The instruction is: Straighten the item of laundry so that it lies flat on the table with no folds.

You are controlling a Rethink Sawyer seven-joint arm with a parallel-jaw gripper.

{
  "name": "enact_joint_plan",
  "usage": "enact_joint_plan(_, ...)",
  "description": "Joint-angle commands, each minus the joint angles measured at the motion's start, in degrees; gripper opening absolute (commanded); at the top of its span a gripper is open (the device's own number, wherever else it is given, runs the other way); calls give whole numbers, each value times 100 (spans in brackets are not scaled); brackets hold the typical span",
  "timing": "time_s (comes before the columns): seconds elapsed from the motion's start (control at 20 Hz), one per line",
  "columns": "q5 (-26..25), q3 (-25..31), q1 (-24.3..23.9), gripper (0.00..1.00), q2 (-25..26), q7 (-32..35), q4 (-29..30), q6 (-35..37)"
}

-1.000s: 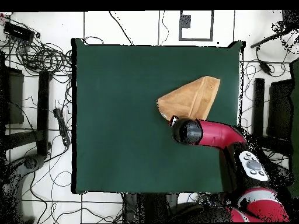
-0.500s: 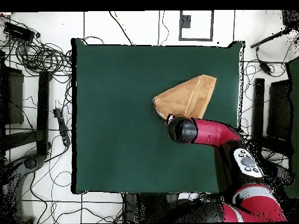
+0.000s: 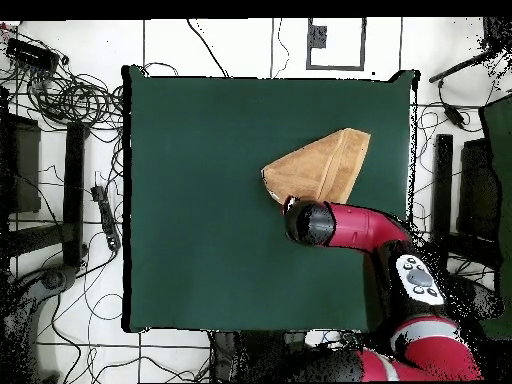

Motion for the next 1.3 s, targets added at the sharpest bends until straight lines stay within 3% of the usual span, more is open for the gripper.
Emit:
enact_joint_plan(0.05, 309, -591, 1094, 0, -510, 1090, -108, 1384)
enact_joint_plan(0.25, 367, -948, 1372, 0, -621, 1099, -281, 1969)
enact_joint_plan(0.55, 497, -858, 1254, 0, -513, 1051, -127, 1732)
enact_joint_plan(0.85, 770, -64, 533, 0, 342, 861, 98, 126)
enact_joint_plan(1.05, 720, 958, -503, 0, 1345, 592, 187, -1650)
enact_joint_plan(1.3, 271, 1174, -820, 0, 1927, 365, -178, -2014)
